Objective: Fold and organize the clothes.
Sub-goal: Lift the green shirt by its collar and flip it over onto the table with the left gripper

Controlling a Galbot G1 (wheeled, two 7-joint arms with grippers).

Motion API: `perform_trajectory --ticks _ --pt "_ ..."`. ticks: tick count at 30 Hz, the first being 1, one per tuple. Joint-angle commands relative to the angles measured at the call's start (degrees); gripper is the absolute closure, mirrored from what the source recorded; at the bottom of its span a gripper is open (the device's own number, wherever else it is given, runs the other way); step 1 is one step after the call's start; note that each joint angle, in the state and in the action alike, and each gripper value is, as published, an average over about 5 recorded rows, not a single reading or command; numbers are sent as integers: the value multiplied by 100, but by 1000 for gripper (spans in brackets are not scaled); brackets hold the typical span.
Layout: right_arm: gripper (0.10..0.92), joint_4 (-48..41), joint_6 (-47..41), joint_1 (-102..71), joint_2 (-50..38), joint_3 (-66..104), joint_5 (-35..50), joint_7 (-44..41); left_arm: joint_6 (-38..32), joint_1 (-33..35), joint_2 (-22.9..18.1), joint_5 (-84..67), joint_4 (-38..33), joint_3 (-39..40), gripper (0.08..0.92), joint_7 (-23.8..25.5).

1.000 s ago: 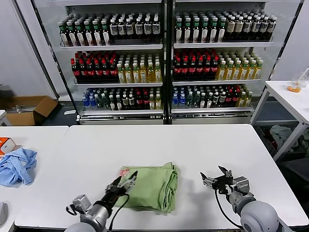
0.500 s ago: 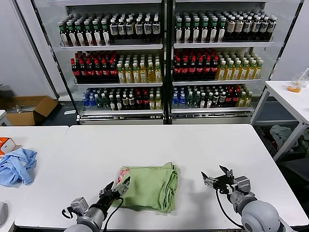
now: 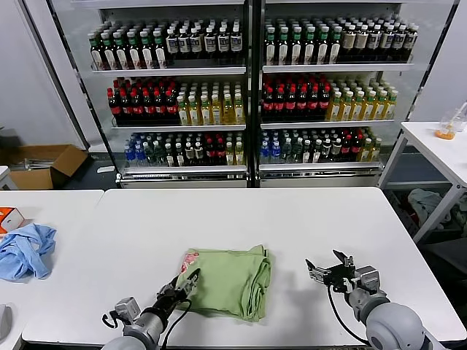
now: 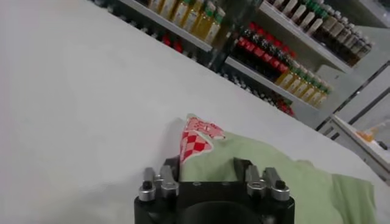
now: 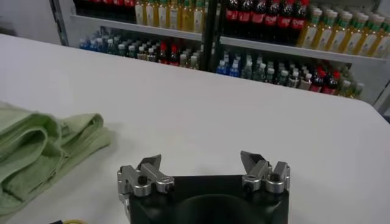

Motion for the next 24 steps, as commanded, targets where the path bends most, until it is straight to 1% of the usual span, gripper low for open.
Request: perform_trajectory --ticks 1,14,16,19,22,24 --pt "203 -10 1 7 -5 7 9 2 57 -82 -18 -1075 249 -169 493 188" --pt "203 8 -9 11 8 24 10 23 203 -93 -117 -2558 89 -514 872 260" --pt "203 22 -11 16 9 31 12 26 235 -58 -142 -2754 -2 -684 897 248" --pt "203 43 -13 40 13 41 24 29 279 35 -113 -3044 -183 -1148 899 209" --pt "203 48 -11 72 10 44 50 28 296 136 79 -3297 -380 -1781 899 170" --pt "203 37 -7 103 9 33 64 25 313 181 304 -3487 -506 -2309 899 131"
